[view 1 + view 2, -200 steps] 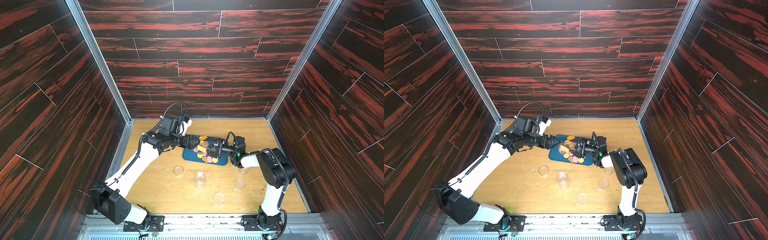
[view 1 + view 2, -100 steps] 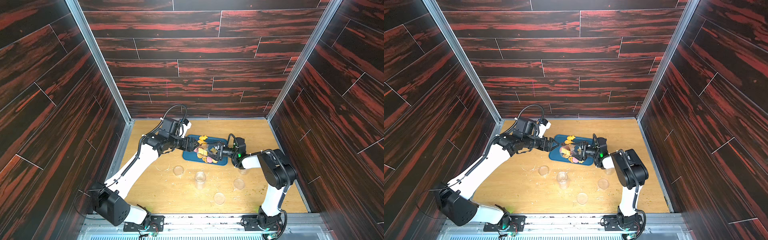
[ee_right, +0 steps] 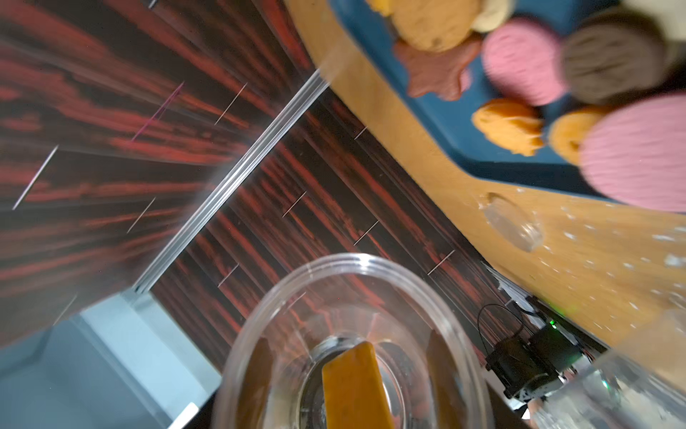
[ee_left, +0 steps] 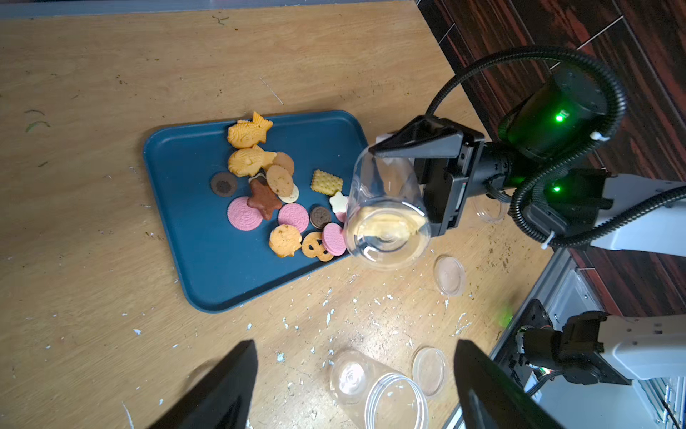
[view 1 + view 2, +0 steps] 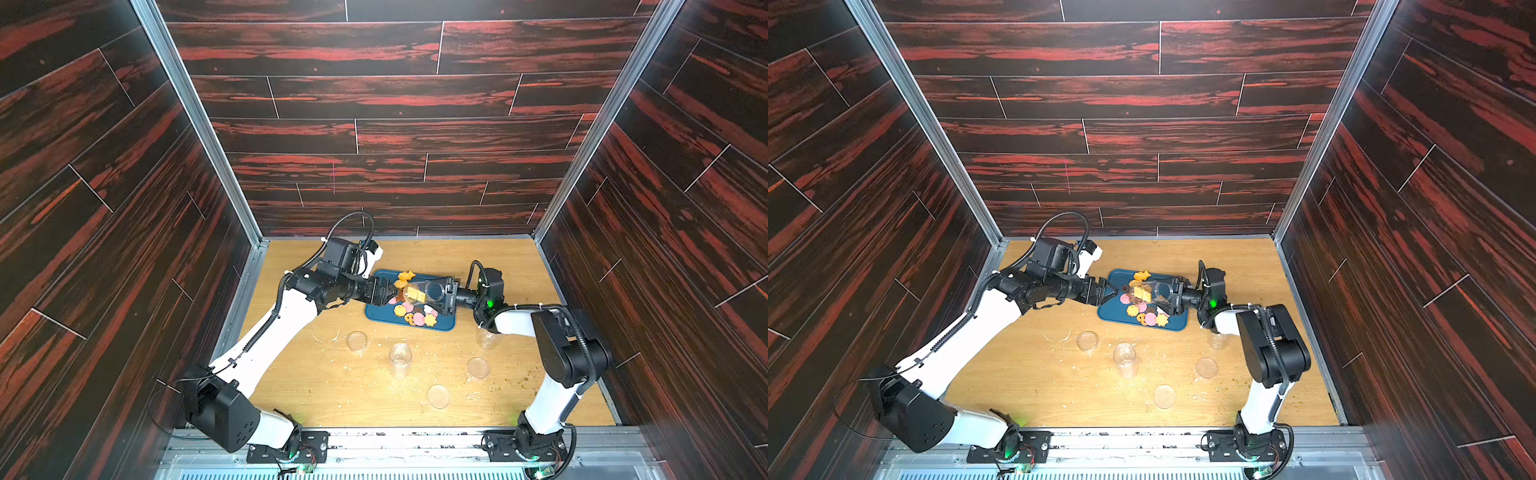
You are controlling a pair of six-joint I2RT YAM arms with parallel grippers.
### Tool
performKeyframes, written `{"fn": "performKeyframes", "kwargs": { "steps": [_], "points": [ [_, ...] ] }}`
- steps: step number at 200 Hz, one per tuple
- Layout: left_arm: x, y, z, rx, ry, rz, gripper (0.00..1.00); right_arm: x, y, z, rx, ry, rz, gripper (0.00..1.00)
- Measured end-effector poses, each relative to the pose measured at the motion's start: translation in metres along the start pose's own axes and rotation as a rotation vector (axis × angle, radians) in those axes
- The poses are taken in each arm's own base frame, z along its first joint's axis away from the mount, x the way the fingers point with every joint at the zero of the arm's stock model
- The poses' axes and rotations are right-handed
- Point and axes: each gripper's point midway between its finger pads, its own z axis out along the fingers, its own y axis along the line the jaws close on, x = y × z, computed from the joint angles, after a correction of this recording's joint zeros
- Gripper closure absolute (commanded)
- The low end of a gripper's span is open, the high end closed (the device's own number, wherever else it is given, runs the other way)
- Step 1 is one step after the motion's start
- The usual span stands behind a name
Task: Pour the cookies out of the jar
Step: Pour the cookies in the jar onto the tray.
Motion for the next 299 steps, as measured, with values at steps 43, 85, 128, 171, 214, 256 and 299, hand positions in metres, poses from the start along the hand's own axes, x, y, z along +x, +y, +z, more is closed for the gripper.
{"fn": "performKeyframes", "kwargs": {
  "steps": [43,85,128,171,214,256,299],
  "points": [
    [0.000,-0.004,0.000,0.017,-0.010,0.010,0.14,0.013,0.003,0.013,-0.011,0.033,-0.049,0.31],
    [0.012,-0.025,0.011,0.069,0.007,0.046,0.14,0.020,0.018,0.020,-0.025,0.054,-0.083,0.31],
    [0.019,-0.040,0.039,0.091,0.026,0.045,0.15,0.029,0.029,0.027,-0.027,0.071,-0.102,0.31],
    [0.021,-0.021,0.054,0.006,0.044,0.022,0.15,0.031,0.023,0.031,-0.009,0.075,-0.088,0.31],
    [0.017,-0.008,0.053,-0.059,0.024,0.023,0.13,0.035,0.023,0.033,-0.009,0.084,-0.098,0.31],
    [0.001,-0.014,0.055,-0.041,-0.008,0.028,0.17,0.041,0.025,0.035,-0.021,0.103,-0.128,0.31],
    [-0.005,-0.014,0.063,-0.021,-0.009,0.014,0.28,0.042,0.024,0.034,-0.032,0.107,-0.142,0.31]
  ]
}}
